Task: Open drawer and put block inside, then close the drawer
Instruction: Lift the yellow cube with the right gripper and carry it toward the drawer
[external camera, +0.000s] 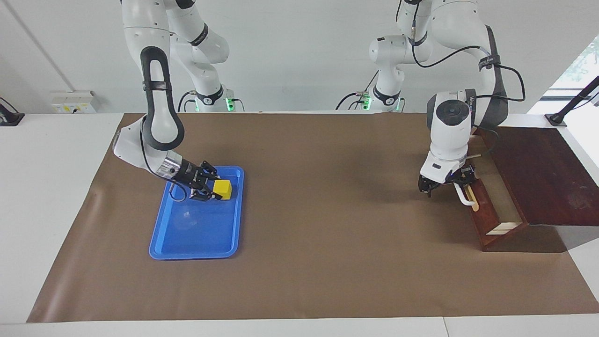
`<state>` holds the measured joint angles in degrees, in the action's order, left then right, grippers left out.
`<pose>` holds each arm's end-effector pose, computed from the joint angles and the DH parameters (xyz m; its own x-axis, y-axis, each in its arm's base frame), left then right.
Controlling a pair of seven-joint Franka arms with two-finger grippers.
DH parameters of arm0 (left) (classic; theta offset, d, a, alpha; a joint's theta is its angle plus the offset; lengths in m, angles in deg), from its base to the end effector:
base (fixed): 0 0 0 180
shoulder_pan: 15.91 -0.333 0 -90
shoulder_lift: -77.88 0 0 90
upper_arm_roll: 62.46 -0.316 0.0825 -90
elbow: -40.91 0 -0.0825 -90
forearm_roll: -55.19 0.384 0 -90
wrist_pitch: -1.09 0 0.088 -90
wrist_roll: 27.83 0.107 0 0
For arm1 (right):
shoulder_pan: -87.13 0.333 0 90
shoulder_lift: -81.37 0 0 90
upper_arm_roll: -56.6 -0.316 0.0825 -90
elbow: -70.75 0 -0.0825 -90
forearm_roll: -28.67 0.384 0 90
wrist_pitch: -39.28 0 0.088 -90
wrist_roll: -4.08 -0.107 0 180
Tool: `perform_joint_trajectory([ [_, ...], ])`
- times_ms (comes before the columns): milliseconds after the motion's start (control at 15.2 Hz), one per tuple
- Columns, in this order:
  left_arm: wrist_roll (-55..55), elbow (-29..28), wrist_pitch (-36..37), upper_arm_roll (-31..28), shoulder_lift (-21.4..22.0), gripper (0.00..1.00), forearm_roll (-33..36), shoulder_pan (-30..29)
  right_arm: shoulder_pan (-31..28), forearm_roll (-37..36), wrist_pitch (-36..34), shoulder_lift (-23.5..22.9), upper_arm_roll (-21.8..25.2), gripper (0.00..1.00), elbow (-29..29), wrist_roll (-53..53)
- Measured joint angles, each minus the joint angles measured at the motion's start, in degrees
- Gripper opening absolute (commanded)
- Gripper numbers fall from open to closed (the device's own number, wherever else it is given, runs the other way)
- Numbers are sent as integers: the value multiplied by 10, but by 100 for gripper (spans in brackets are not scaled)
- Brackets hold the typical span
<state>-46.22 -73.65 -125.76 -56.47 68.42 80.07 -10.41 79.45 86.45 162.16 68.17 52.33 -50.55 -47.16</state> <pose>0.5838 -0.1028 0.3850 0.9824 -0.1485 0.1131 -0.1065 -0.9435 -0.3136 0.5638 0.0015 0.3039 -0.0025 -0.6923 -0.7216 -0.9930 0.0869 -0.0799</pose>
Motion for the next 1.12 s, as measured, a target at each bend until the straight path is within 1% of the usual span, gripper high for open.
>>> perform_joint_trajectory([
  [131,-3,6,6,0,-1,100,0,14,-1,-3,-25,0,0,0,36,-21],
  [328,-9,14,15,0,-2,100,0,27,11,-27,-52,-7,-4,0,102,-102],
  [525,-10,17,18,0,-3,100,0,32,72,-36,-55,-24,-6,0,157,-188],
  [657,-10,18,18,0,-3,100,-1,34,117,-38,-31,-36,-7,0,178,-237],
  [919,-15,21,19,0,-3,100,-11,49,202,-38,24,-57,-7,0,206,-301],
  [1116,-16,26,28,0,-4,100,-15,50,258,-40,49,-82,-6,0,247,-368],
])
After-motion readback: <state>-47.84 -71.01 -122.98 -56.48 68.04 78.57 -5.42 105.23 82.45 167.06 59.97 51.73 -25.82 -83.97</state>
